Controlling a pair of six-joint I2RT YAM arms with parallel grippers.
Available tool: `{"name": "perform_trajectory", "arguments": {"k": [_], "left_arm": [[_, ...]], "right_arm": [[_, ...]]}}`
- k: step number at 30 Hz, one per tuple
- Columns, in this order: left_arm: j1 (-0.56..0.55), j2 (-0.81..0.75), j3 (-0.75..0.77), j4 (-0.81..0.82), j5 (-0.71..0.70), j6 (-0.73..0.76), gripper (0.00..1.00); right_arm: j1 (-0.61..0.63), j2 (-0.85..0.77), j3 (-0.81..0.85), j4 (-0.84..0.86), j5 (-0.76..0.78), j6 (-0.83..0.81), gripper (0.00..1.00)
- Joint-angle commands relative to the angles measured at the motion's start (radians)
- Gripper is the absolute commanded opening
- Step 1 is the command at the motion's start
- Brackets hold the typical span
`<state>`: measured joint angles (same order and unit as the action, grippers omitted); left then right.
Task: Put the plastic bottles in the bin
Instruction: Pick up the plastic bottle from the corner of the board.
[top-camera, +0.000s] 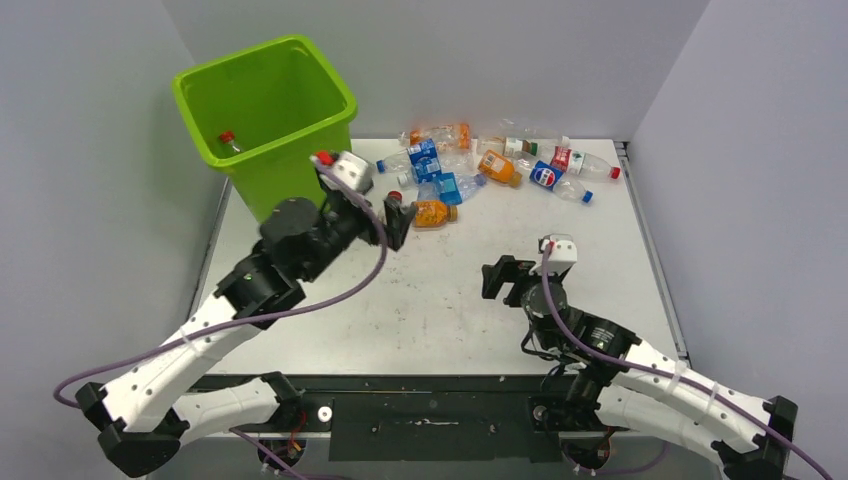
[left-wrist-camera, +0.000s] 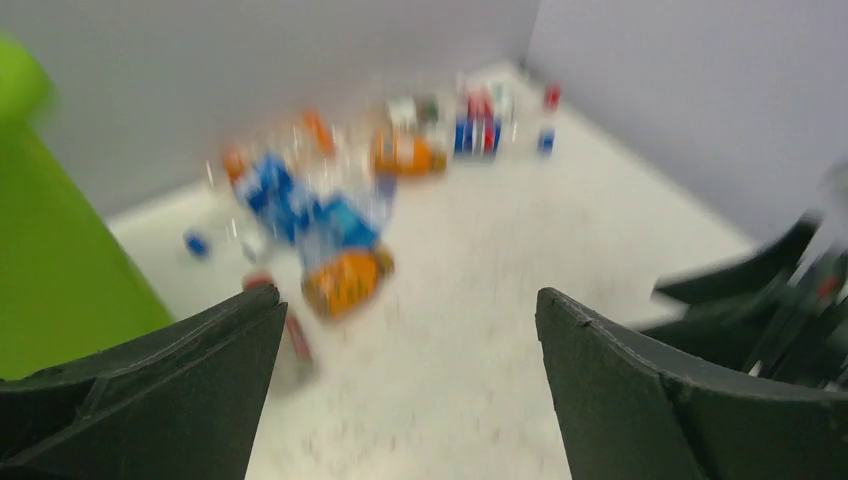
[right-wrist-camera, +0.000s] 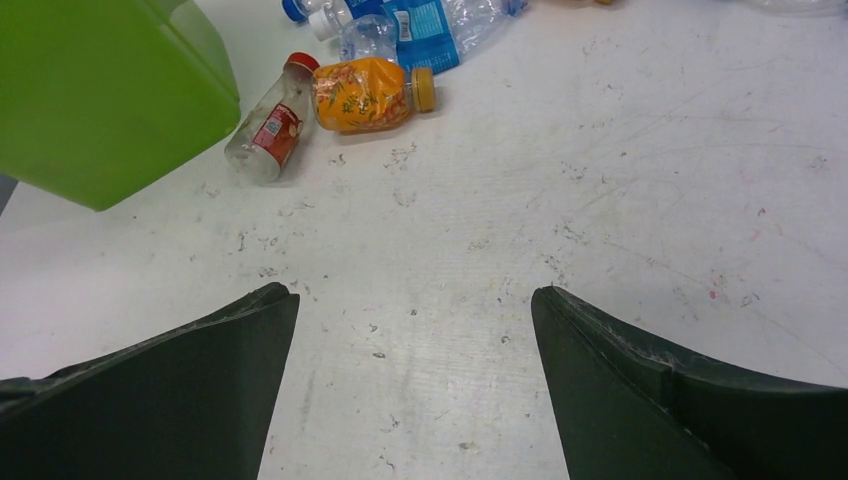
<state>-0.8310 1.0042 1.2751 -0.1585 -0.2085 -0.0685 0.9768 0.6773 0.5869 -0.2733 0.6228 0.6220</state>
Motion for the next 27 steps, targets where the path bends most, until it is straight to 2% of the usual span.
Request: {"name": "perform_trajectory", "arguments": {"k": [1,4,8,12,15,21,27], "left_arm": [[-0.005,-0.036,-0.158,-0.26,0.059,-0.078,0.96],[-0.007,-0.078,-0.246,-0.254,0.087,-0.094,0.96],[-0.005,-0.177,-0.396,-0.122,-0.014,-0.183,0.96],[0.01,-0.249,-0.492,-0.049,-0.077,-0.29,0.96],[0.013,-0.265,-0.515,-0.047,-0.118,-0.395,0.96],[0.008,-0.292,-0.552,-0.001,-0.028,-0.406,0.96],[0.006,-0.295,-0.555,-0.033,-0.081,-0.379,0.96]], "right_arm": [[0.0,0.083,0.075,0.006,0.034,0.0,0.9],[-0.012,0.144,0.096,0.027,0.035,0.002,0.9],[-0.099,0.234,0.138,0.061,-0.018,-0.003,0.9],[-0.255,0.361,0.209,0.066,-0.074,0.03,0.9],[-0.43,0.442,0.241,0.09,-0.14,0.108,0.9],[-0.725,0.574,0.238,0.256,-0.288,0.271,0.9],[-0.889,0.741,0.317,0.432,-0.252,0.302,0.9]]}}
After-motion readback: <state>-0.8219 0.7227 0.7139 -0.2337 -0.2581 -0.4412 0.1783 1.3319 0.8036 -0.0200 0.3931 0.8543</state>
